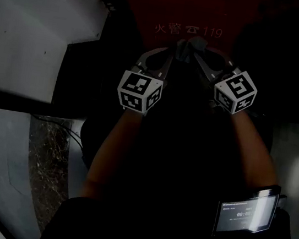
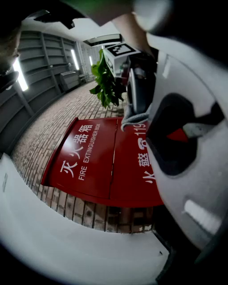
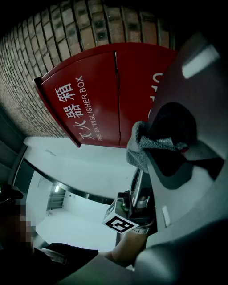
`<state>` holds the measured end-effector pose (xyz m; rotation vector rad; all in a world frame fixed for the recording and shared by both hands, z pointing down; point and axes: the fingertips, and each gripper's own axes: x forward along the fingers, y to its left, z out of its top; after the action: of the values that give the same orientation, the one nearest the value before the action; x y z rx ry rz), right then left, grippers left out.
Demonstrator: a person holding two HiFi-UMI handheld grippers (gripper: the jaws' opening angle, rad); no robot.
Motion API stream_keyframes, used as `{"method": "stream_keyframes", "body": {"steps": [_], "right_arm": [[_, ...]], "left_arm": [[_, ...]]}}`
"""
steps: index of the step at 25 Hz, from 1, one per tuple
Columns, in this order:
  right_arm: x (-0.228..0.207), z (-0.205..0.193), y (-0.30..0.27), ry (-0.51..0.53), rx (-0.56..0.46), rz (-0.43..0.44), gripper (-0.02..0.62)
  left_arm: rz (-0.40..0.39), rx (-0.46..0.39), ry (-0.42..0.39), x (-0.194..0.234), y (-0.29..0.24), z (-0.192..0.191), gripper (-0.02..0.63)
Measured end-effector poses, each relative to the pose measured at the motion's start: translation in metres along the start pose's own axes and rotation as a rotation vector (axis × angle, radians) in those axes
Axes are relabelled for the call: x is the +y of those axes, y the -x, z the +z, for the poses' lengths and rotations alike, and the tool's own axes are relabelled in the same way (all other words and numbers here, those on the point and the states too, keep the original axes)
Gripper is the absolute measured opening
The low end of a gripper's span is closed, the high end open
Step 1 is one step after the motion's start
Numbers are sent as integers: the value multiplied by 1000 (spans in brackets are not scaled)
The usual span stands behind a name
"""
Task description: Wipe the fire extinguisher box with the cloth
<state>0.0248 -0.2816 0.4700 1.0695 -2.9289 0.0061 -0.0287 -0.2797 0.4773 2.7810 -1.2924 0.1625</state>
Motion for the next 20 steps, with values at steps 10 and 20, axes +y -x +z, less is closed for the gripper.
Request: {"method": "stream_keyframes", "body": {"steps": [10, 20], "right_arm": [[6, -11, -3, 153, 91, -30, 35], [-5, 63, -25, 646, 268, -150, 35]], "left_arm": [[13, 51, 23, 7, -2, -10, 0], [54, -17, -38, 39, 5, 97, 0]]}}
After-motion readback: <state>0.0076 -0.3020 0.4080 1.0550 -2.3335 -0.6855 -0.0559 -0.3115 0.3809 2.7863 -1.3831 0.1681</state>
